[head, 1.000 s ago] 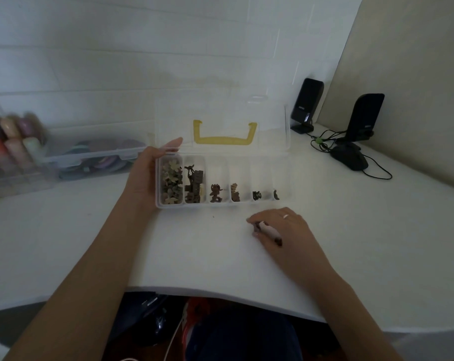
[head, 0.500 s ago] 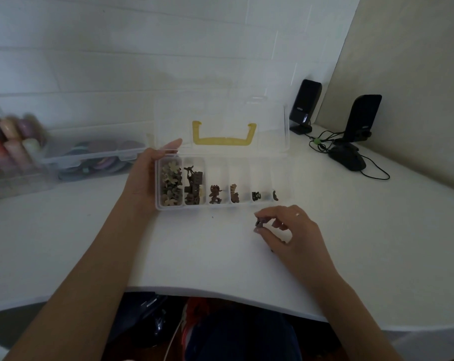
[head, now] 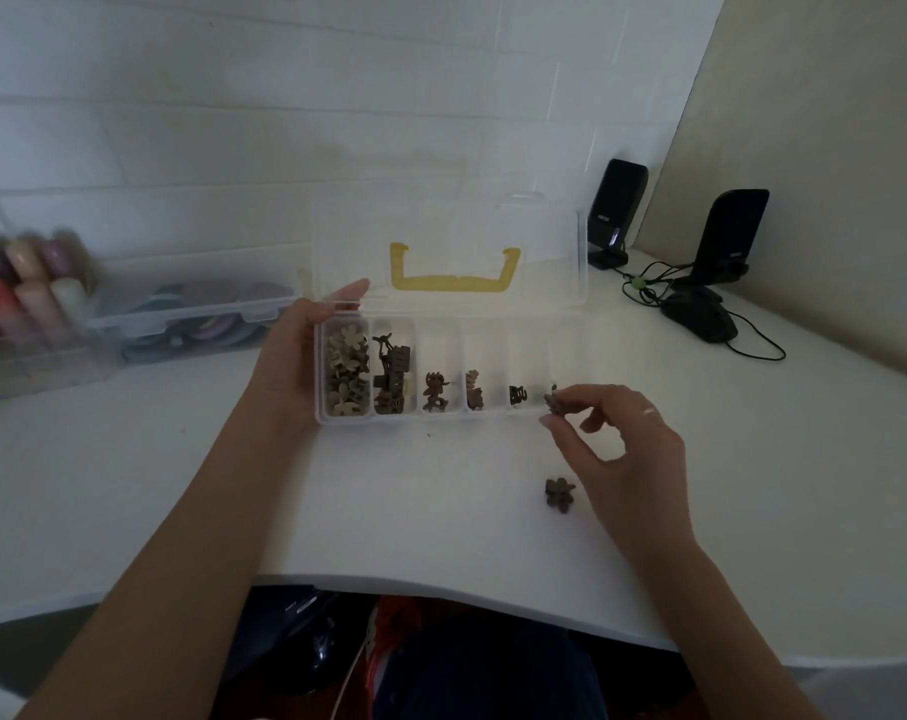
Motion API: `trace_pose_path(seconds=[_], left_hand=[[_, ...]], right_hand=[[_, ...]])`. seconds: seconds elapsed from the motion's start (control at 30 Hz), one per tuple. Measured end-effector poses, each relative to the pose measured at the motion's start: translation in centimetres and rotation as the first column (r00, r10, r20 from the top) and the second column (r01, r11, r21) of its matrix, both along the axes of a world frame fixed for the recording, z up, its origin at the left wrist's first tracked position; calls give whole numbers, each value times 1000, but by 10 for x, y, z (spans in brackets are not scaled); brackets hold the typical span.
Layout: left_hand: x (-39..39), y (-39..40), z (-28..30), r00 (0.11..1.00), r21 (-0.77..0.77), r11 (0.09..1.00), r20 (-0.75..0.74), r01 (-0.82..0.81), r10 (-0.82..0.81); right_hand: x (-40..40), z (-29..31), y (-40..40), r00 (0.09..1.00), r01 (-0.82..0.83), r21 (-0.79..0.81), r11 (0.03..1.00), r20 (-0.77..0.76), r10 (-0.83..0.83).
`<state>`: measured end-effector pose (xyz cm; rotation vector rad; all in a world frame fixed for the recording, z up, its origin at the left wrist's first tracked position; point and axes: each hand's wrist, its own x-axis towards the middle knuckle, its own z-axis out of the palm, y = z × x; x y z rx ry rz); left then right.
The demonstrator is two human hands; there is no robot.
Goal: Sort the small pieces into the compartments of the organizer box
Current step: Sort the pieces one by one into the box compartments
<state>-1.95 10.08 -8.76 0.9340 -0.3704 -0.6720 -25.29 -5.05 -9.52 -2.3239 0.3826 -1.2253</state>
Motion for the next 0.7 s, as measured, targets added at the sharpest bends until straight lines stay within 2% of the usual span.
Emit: trace_pose_path(seconds=[0.17, 0.27, 0.43, 0.5, 0.6, 0.63, 0.7], left_hand=[[-2, 2, 1, 998, -45, 997, 37, 55, -54], [-2, 3, 0, 996, -59, 995, 44, 81, -78], [-1, 3, 2, 995, -70, 993, 36, 92, -90], [1, 3, 0, 996, -67, 994, 37, 88, -85], [2, 2, -2, 998, -48, 997, 13, 64, -63], [2, 1, -2, 998, -49, 997, 6, 59, -58], [2, -1, -1, 998, -38, 997, 8, 60, -60]], right_hand=[[17, 11, 6, 993, -93, -97, 991, 59, 99], [36, 19, 11, 995, -76, -129, 989, 59, 84], [63, 3, 4, 987, 4, -294, 956, -150, -50], [59, 0, 0, 993, -11, -233, 972, -117, -17], [33, 10, -6, 998, 13, -66, 998, 60, -9], [20, 9, -10, 998, 11, 16, 1000, 55, -12], [-8, 3, -17, 997, -32, 188, 982, -66, 45]])
